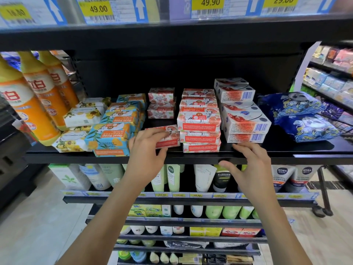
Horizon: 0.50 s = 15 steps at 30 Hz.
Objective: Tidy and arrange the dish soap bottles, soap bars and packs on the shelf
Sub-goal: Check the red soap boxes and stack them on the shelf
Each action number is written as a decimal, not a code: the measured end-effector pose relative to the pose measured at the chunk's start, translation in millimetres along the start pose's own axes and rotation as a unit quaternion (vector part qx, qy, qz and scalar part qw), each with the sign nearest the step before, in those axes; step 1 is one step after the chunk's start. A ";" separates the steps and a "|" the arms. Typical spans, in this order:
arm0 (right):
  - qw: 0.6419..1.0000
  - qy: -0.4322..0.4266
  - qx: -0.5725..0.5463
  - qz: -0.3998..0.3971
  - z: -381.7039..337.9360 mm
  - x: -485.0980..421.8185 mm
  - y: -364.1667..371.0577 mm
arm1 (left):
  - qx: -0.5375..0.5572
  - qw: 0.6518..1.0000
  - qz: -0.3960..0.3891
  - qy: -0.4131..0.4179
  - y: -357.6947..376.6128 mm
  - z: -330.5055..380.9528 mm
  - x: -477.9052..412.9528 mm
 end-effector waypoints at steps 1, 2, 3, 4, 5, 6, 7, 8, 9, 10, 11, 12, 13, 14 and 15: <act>1.000 0.000 0.000 -0.001 -0.1 0.1 0.2 | 0.016 1.000 0.006 0.000 -3.5 -1.0 3.8; 1.000 0.000 0.001 -0.003 -0.1 0.3 0.5 | 0.031 0.999 0.010 -0.003 -7.0 -2.6 6.2; 1.000 0.000 0.002 -0.005 -0.2 0.4 0.8 | 0.042 0.999 0.010 -0.012 -9.2 -4.6 7.4; 1.000 0.002 0.003 -0.006 -0.1 0.6 0.8 | 0.043 0.999 0.004 -0.022 -9.8 -6.2 7.8; 1.000 0.004 0.003 -0.007 0.1 0.7 1.0 | 0.034 0.999 -0.006 -0.030 -8.7 -7.3 7.8; 1.000 0.005 0.003 -0.007 0.2 0.8 1.1 | 0.018 0.999 -0.017 -0.036 -6.6 -8.1 7.9; 1.000 0.004 0.004 -0.007 0.0 0.9 1.0 | 0.002 0.999 -0.029 -0.041 -3.5 -8.8 8.3; 1.000 0.002 0.005 -0.006 -0.4 1.0 0.6 | -0.008 0.998 -0.037 -0.046 -0.6 -9.3 9.1; 1.000 0.000 0.005 -0.005 -0.8 0.9 0.4 | -0.012 0.998 -0.038 -0.048 1.1 -9.6 10.0; 1.000 0.000 0.004 -0.006 -1.1 0.8 0.1 | -0.011 0.998 -0.031 -0.049 1.1 -9.8 10.9; 1.000 0.001 0.003 -0.007 -1.2 0.7 0.3 | -0.006 0.999 -0.020 -0.050 0.0 -10.5 11.8; 1.000 0.002 0.002 -0.009 -1.3 0.6 0.3 | -0.001 0.999 -0.009 -0.053 -1.4 -11.2 12.6; 1.000 0.002 0.001 -0.010 -1.3 0.4 0.4 | 0.004 0.998 0.000 -0.057 -3.1 -11.9 13.4; 1.000 0.002 0.001 -0.010 -1.1 0.5 0.4 | 0.009 0.998 0.006 -0.061 -4.4 -12.8 14.4; 1.000 0.001 0.001 -0.009 -1.0 0.6 0.5 | 0.017 0.998 0.010 -0.064 -5.8 -13.7 15.8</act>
Point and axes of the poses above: each hand's wrist, its own x-axis away from the middle knuckle, its own y-axis out of the palm, z = x × y, the point moved 8 cm from there along -x, towards the middle knuckle, and after that the axes turned 6 degrees about -y, right-handed, at the moved point
